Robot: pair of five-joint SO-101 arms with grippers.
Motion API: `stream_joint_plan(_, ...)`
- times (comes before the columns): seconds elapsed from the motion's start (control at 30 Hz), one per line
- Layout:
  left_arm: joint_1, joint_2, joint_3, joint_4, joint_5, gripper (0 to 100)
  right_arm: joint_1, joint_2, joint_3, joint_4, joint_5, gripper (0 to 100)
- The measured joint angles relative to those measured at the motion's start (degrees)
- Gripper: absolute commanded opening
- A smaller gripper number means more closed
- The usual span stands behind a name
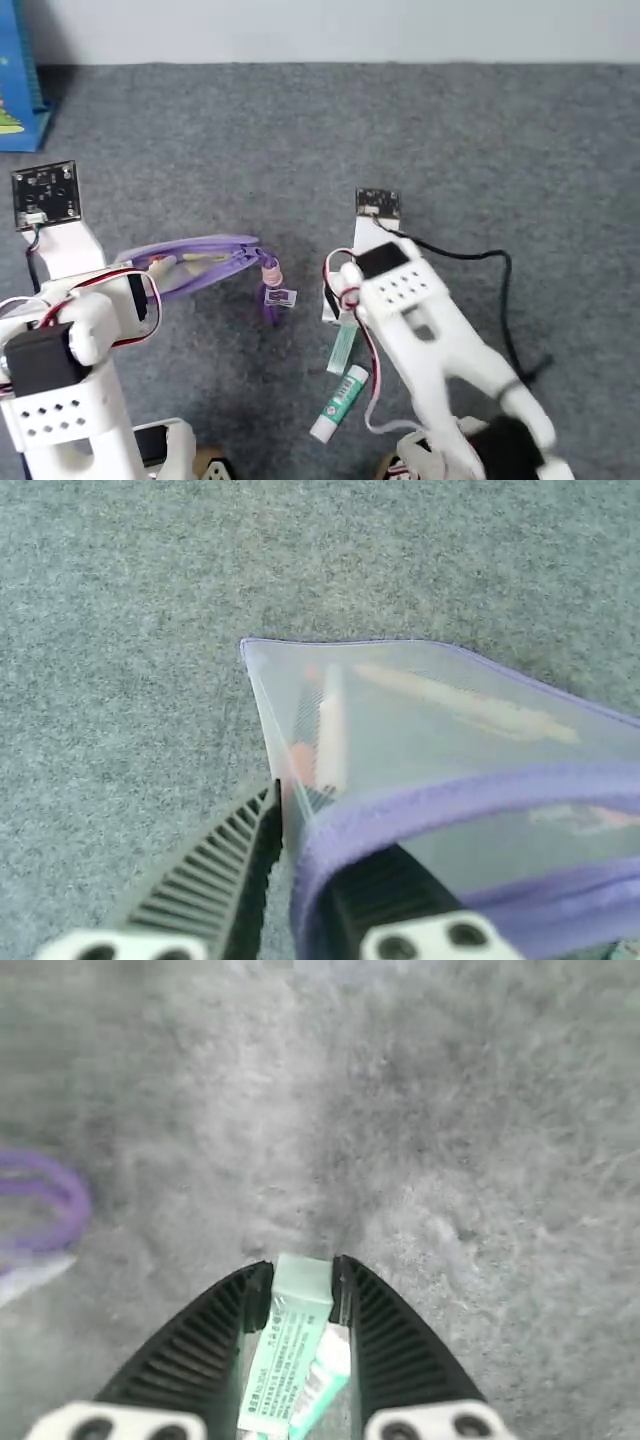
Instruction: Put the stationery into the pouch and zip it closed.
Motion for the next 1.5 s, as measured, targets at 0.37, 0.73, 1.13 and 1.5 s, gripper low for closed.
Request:
stream_joint_plan(0.37,0.0,0.0,0.0,0.0,0.0,1,0.0,-31.1,0.0,6.5,7.8,0.8)
stream_joint_plan(0.73,0.0,0.0,0.0,0.0,0.0,1,-4.1,-54.3,0.1,-2.9,14.3,0.8)
stream_joint_plan(1.13,0.0,0.0,0.0,0.0,0.0,1,-20.9,-58.1,7.0,-30.5,16.4,0.8)
stream_joint_plan(1.5,0.0,0.0,0.0,0.0,0.0,1,-24.4,-51.6,24.9,-63.1,25.9,0.8)
